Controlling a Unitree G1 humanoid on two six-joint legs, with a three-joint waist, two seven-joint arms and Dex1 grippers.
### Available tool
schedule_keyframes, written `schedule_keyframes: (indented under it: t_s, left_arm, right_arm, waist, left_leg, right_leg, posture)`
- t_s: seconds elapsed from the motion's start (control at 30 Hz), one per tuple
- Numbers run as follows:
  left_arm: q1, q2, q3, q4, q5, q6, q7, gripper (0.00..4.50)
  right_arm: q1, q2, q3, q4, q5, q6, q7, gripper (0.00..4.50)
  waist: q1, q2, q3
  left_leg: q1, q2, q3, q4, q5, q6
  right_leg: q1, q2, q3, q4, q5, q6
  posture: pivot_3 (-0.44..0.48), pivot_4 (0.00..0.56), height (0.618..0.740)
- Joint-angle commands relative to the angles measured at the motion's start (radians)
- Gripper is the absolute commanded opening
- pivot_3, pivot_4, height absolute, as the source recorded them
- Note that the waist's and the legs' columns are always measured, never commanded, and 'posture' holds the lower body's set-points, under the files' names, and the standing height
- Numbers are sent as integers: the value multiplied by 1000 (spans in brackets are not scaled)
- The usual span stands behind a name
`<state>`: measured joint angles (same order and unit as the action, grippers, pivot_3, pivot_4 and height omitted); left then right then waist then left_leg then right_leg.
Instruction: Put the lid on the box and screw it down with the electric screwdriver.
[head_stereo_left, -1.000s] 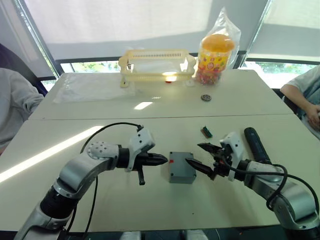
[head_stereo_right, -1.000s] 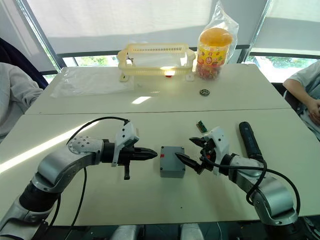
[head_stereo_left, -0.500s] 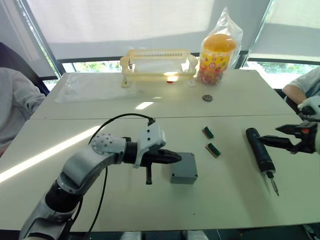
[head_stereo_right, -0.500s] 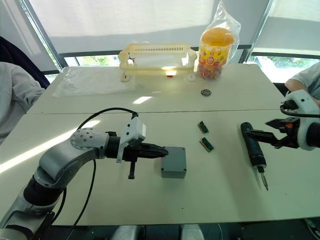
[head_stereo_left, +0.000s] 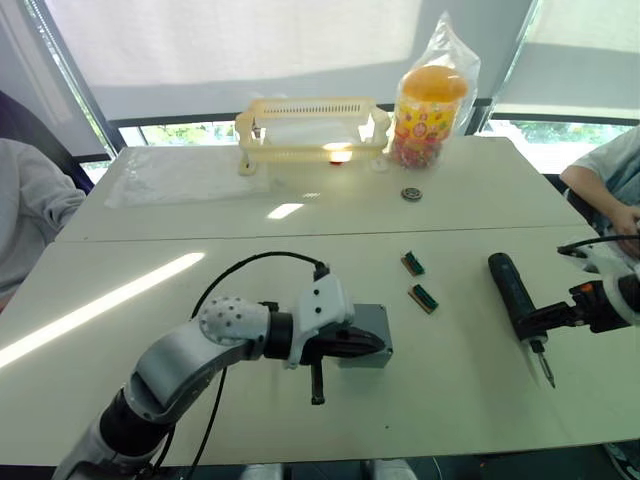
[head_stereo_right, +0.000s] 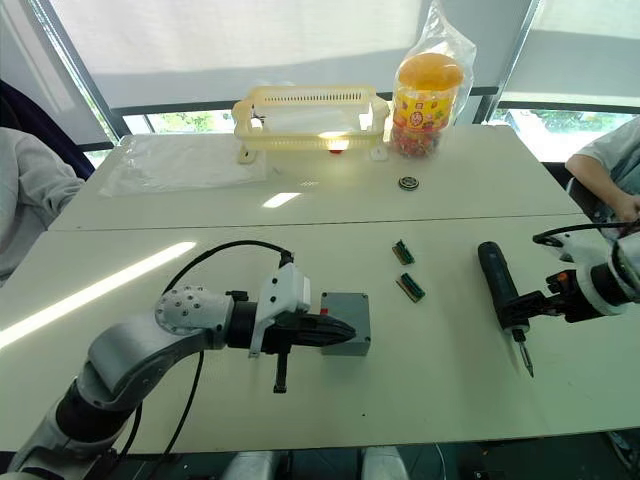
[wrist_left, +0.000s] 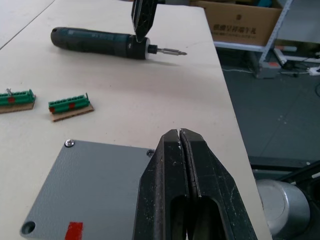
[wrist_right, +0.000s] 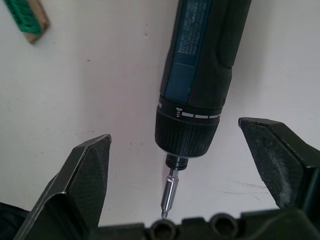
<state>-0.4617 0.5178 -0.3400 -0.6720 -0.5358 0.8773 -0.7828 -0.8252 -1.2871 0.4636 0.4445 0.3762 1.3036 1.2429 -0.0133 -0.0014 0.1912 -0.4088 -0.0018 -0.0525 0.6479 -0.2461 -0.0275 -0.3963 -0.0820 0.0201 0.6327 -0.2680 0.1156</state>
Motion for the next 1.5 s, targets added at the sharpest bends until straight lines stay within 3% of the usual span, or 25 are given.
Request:
schedule_keyframes:
  t_s: [0.03,0.3,0.4,0.47,0.53,0.63,0.77,0.87,0.97,1.07,1.13,1.2,1.33,1.5]
  left_arm:
    - [21,-3,27,-73,-32,34,47,0]
    - [39,-11,31,-103,-61,73,118,0]
    - [38,-14,32,-109,-70,84,135,0]
    - [39,-13,31,-108,-74,85,143,0]
    - [39,-11,27,-104,-73,82,151,0]
    - [31,-16,17,-93,-69,78,157,0]
    - [15,-21,8,-56,-64,50,131,0]
    - [13,13,-2,7,-34,-8,70,0]
    - [-20,42,22,91,-24,-47,13,0]
    - [-53,87,33,170,2,-103,-58,0]
    - [-67,107,47,209,7,-128,-93,0]
    - [-109,94,55,251,4,-125,-101,0]
    - [-130,109,58,303,25,-160,-144,0]
    - [-140,60,58,374,67,-190,-111,0]
  right_arm:
    - [-75,32,58,109,-92,-23,51,4477]
    - [-148,142,150,314,-264,-133,110,4477]
    - [-140,161,179,341,-324,-188,142,3635]
    - [-135,175,185,350,-357,-213,147,2443]
    - [-125,189,188,345,-385,-215,147,1796]
    - [-127,203,123,370,-391,-181,95,1796]
    - [-138,188,-151,365,-313,2,-61,1796]
    - [-57,182,-494,208,-274,135,-230,1796]
    - [115,263,-876,-177,-318,266,-371,1796]
    - [199,478,-1125,-590,-355,247,-521,1796]
    - [180,644,-1232,-777,-376,193,-638,1796]
    - [120,842,-1338,-939,-320,-12,-746,1796]
    - [150,1101,-1268,-1126,-242,-351,-858,1796]
    - [318,1292,-1021,-1255,-23,-404,-782,1796]
  waist:
    - [0,0,0]
    - [1,0,0]
    - [2,0,0]
    - [1,-1,0]
    - [0,-2,-1]
    - [1,-6,-3]
    - [2,-5,-3]
    - [5,-2,-2]
    - [7,0,-3]
    - [-3,1,-3]
    - [-8,3,-4]
    - [-6,5,-4]
    - [-2,8,-3]
    - [-6,8,-4]
  left_leg:
    - [0,0,0,0,0,0]
    - [0,0,0,0,0,0]
    - [0,-1,-1,0,0,0]
    - [1,-1,-1,1,0,-1]
    - [2,-1,-1,1,0,-1]
    - [3,-1,-2,2,0,-1]
    - [3,-2,-1,3,1,-2]
    - [0,-3,-1,2,3,-6]
    - [0,-3,-2,-1,3,-6]
    - [0,-2,-3,-1,3,-6]
    - [1,-2,-2,-1,3,-6]
    - [1,-2,-2,-2,3,-6]
    - [-1,-2,-3,-2,4,-7]
    - [0,-2,-2,-2,4,-7]
  right_leg:
    - [0,0,0,0,0,0]
    - [1,0,0,0,0,0]
    - [1,0,-1,0,0,0]
    - [2,0,-1,0,0,0]
    - [3,0,-1,0,0,0]
    - [5,0,-2,0,0,0]
    - [6,-1,0,0,0,0]
    - [3,-2,1,0,1,0]
    - [1,-1,1,2,1,1]
    - [-2,0,0,6,1,2]
    - [-4,1,2,13,0,3]
    - [-7,1,3,16,0,4]
    - [-10,1,3,18,0,4]
    - [-8,1,3,17,0,4]
  posture:
    - [0,150,740]
    - [0,150,740]
    - [0,150,740]
    - [0,150,740]
    - [0,150,740]
    - [0,150,740]
    - [0,150,740]
    - [0,150,740]
    - [0,150,740]
    - [0,150,740]
    - [0,150,740]
    - [0,150,740]
    - [0,150,740]
    - [0,150,740]
